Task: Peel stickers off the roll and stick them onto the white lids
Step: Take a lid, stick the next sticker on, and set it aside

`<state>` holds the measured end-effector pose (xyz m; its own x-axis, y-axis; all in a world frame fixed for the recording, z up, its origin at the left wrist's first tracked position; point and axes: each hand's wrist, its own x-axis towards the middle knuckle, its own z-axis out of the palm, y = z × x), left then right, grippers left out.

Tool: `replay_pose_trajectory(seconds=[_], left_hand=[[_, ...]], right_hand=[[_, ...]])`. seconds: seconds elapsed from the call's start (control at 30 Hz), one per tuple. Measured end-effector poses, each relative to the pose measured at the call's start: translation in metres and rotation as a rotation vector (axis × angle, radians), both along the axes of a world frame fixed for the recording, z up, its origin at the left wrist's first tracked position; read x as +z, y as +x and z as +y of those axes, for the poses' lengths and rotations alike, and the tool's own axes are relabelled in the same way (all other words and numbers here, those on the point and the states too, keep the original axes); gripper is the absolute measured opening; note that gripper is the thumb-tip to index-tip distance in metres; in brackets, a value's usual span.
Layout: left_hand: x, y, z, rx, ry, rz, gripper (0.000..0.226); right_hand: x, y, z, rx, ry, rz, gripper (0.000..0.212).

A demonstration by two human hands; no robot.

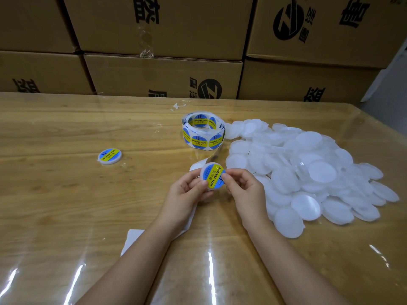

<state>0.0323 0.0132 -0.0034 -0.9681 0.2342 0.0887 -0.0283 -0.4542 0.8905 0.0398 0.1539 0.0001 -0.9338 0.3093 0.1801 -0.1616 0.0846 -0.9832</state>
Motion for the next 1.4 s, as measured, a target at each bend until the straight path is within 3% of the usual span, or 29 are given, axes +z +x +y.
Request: replay_pose_trajectory(seconds=[0.27,0.57,0.73,0.83,1.13,1.4], left_hand=[[-0.001,0.001,0.001,0.01,-0.029,0.018,0.026],[-0.002,0.003,0.001,0.061,-0.209,0.134,0.029],[0.003,0.003,-0.001,0.095,0.019,0.042,0.031],[0.004,0.002,-0.003,0.092,0.048,-0.03,0.036],[0.006,0.002,-0.002,0.08,0.095,-0.056,0.018],[0.003,0.001,-0.001,0.069,0.028,-0.011,0.021]], right_hand=[[-0.003,-0.001,0.0,-0.011,0.028,-0.008,0.013],[-0.005,0.002,-0.003,-0.074,0.234,0.005,0.012],[-0.004,0.002,-0.003,-0.084,0.271,-0.08,0.023],[-0.001,0.005,-0.006,0.009,0.3,-0.011,0.017],[0.008,0.016,-0.009,0.289,0.376,0.023,0.034],[0.008,0.017,-0.008,0.213,0.387,0.029,0.012]])
